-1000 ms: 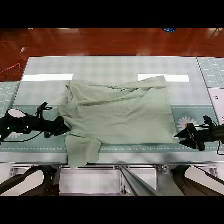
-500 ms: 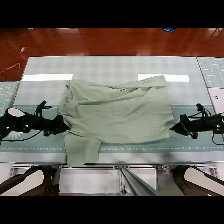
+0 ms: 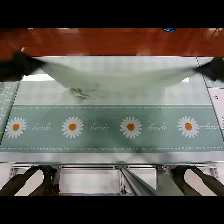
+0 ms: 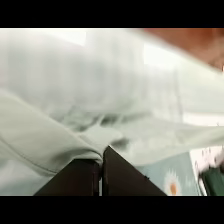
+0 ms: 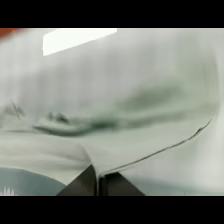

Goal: Fold the shirts.

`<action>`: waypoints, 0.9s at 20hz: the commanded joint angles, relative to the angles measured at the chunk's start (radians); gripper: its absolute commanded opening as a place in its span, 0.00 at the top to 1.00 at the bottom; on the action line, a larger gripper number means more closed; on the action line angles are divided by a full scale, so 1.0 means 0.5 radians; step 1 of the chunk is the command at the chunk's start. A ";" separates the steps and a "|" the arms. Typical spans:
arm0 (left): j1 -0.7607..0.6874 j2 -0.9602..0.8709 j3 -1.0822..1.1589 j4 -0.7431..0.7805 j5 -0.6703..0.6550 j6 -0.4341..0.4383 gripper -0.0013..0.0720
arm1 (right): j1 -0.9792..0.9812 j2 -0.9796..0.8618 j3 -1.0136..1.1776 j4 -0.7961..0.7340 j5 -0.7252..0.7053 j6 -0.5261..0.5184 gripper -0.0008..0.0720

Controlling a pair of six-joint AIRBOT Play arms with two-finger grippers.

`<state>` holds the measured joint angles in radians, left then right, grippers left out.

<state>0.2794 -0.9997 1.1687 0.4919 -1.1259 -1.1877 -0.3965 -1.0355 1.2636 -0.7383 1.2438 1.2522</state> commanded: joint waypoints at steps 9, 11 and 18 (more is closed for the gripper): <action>0.002 0.286 1.543 0.776 -0.109 -0.377 0.96 | 0.005 0.466 1.210 -0.402 -0.089 0.219 0.96; 0.002 0.440 1.543 0.936 -0.121 -0.397 0.96 | 0.005 0.573 1.210 -0.627 0.083 0.315 0.96; 0.002 0.819 1.541 1.550 -0.469 -0.619 0.96 | 0.006 0.752 1.199 -0.848 0.480 0.402 0.96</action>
<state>0.2794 -0.6418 1.9350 1.1259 -1.2476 -1.4387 -0.3935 -0.6888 1.8633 -1.1118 1.4021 1.4296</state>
